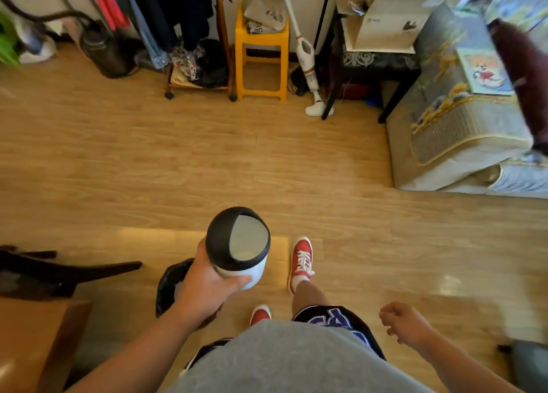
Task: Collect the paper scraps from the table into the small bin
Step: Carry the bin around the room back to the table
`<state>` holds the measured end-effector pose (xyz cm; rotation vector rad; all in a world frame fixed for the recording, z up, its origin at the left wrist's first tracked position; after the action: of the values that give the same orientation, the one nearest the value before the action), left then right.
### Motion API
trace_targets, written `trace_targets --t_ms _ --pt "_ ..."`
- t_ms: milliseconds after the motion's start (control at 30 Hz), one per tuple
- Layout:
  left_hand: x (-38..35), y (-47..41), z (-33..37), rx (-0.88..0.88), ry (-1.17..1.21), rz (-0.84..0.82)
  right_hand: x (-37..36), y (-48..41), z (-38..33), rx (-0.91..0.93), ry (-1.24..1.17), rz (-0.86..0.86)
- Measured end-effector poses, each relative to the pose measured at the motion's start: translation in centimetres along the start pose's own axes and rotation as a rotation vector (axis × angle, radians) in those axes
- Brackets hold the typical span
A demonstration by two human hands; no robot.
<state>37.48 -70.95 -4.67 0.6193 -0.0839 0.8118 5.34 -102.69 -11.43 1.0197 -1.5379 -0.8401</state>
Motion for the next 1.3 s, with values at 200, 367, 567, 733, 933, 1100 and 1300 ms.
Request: trace_targets --t_ms 200,367,567,733,933,1100,1300 --pt "-0.8 -10.2 6.6 0.003 0.087 0.03 6.6 -7.6 -5.2 -0.033 0.088 -0.044" --pt "2.4 -14.4 8.5 0.109 0.127 0.168 11.6 -13.4 -17.2 0.067 0.211 -0.083" --pt "8.0 -13.2 5.9 0.232 0.202 0.414 11.2 -14.6 -39.0 0.313 0.485 -0.191" --pt "12.1 -12.2 2.8 0.351 0.292 0.601 5.1 -13.8 -55.0 0.493 0.637 -0.307" --pt "18.3 -14.6 -0.6 0.426 0.444 0.684 -2.2 -14.1 -68.8 0.553 0.738 -0.352" --pt "25.3 -18.5 0.3 0.38 0.47 0.722 -3.4 -13.9 -75.4 0.509 0.823 -0.336" --pt "33.2 -25.0 2.1 0.309 0.455 0.72 -2.3 -14.0 -81.2 0.431 0.877 -0.307"
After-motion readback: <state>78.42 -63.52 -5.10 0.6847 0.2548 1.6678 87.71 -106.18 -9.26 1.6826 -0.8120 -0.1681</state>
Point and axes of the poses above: each hand's wrist, its own y-axis away from the middle knuckle, its own x-axis out of the back of the hand, z = x × y, the point moved 6 cm from there along -y, towards the middle knuckle, and after that the axes turned 8 degrees about -z, right-handed, at the moved point
